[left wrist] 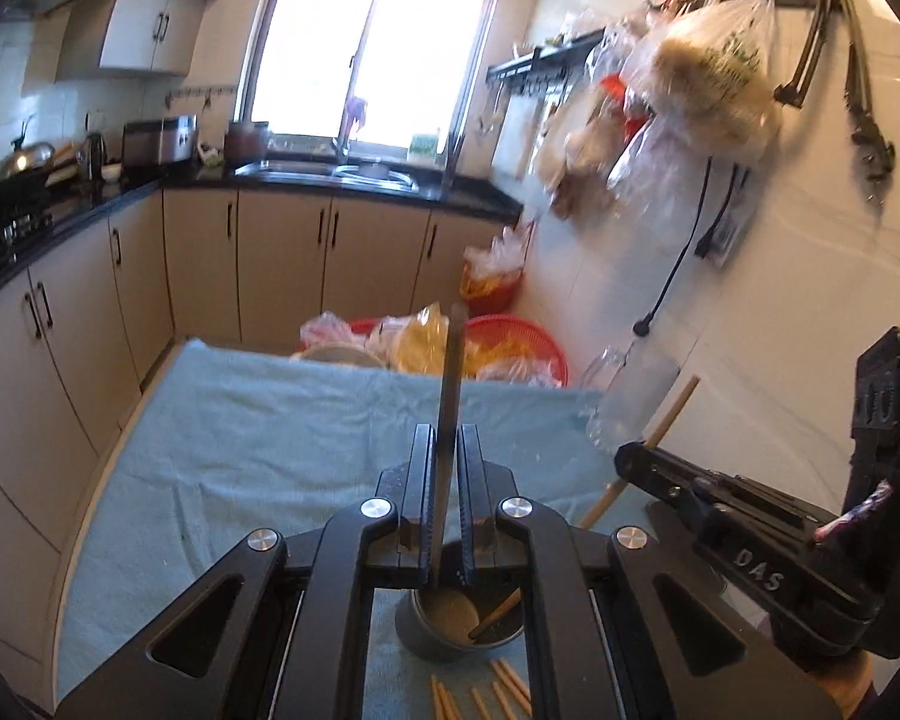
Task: Organize utensils
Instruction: 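Lift the chopstick with the left tool and drop it into the black cup, then close the right tool on a chopstick while the left tool grasps another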
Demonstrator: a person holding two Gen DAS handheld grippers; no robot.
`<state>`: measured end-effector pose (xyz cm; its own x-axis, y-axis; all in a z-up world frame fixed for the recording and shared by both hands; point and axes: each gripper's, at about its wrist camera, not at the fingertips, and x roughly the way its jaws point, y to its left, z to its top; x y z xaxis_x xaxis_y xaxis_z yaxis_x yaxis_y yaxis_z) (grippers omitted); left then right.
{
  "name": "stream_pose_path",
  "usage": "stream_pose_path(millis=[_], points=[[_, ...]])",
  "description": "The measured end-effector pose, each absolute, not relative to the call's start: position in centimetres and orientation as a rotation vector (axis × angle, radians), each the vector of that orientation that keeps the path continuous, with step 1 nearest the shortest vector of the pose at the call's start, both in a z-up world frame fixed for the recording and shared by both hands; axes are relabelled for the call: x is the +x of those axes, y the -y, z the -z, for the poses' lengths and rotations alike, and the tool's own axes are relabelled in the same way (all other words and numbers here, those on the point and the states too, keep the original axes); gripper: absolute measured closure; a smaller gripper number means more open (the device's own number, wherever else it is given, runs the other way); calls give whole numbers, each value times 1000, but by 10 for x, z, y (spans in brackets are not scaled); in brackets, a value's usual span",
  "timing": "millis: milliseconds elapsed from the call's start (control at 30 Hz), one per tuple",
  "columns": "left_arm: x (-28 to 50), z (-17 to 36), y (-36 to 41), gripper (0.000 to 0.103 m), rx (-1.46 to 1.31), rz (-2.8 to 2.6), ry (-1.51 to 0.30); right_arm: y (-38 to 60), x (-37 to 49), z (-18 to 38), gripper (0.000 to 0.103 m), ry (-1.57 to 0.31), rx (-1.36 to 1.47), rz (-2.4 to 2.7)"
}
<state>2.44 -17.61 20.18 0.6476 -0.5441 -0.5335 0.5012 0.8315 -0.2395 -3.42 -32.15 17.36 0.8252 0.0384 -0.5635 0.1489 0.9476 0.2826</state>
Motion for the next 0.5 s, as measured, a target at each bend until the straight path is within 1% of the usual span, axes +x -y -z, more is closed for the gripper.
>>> stream_pose_path(millis=[67,100,133,200,233,267,333,400,467,500], points=[[24,-195,176,90,-58,585,-636,323,-29,-162,96,-627,326,65],[23,-195,176,78,-52,581,-633,325,-27,-157,96,-635,328,66],[21,-195,174,63,-53,578,-627,326,-26,-153,96,-645,332,70],[17,-198,169,51,-68,571,-600,329,-24,-148,95,-650,338,78],[14,-202,166,47,-75,567,-584,330,-24,-148,93,-646,340,79],[12,-205,163,45,-79,565,-576,331,-24,-148,90,-643,341,80],[7,-212,158,42,-88,564,-565,329,-25,-149,74,-640,330,88],[1,-218,152,42,-94,565,-562,326,-30,-155,68,-621,311,105],[-7,-223,144,41,-96,563,-558,324,-37,-162,67,-606,296,107],[-12,-225,139,40,-96,562,-553,324,-40,-164,64,-601,292,108]])
